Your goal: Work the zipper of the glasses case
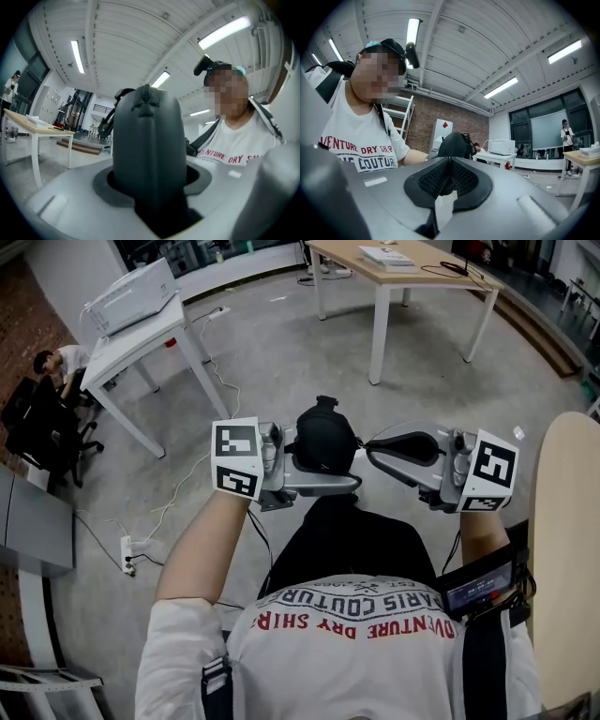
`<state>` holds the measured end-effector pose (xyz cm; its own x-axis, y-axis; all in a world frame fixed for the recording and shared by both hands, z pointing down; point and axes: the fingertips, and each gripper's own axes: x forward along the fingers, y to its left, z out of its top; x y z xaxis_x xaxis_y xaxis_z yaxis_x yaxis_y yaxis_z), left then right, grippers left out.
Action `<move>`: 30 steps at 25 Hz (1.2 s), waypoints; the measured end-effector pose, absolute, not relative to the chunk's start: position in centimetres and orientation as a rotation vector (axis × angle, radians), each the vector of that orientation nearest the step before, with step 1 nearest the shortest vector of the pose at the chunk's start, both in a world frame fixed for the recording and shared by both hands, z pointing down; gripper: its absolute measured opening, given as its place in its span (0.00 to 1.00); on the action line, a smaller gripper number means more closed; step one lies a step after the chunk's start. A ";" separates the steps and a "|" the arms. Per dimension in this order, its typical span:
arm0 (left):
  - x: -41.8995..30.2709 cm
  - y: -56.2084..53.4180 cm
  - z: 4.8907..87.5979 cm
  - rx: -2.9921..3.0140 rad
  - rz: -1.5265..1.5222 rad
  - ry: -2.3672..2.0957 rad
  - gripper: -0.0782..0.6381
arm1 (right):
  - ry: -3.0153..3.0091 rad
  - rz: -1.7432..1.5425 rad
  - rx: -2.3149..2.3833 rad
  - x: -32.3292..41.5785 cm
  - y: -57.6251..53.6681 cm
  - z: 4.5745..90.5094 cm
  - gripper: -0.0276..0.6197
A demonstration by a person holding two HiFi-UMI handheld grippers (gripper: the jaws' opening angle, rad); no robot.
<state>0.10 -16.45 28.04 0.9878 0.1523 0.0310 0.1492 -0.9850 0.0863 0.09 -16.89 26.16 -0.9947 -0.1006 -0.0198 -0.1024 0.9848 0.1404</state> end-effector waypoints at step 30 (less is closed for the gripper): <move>-3.2 -20.2 19.3 2.750 -0.824 -0.058 0.45 | 3.093 0.145 -0.184 0.2 -17.5 27.0 0.07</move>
<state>-3.17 -20.23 19.32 0.8373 -0.1147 -0.5345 0.0386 -0.9629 0.2672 0.21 -17.47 26.99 -0.9922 -0.1165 -0.0451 -0.1202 0.9886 0.0907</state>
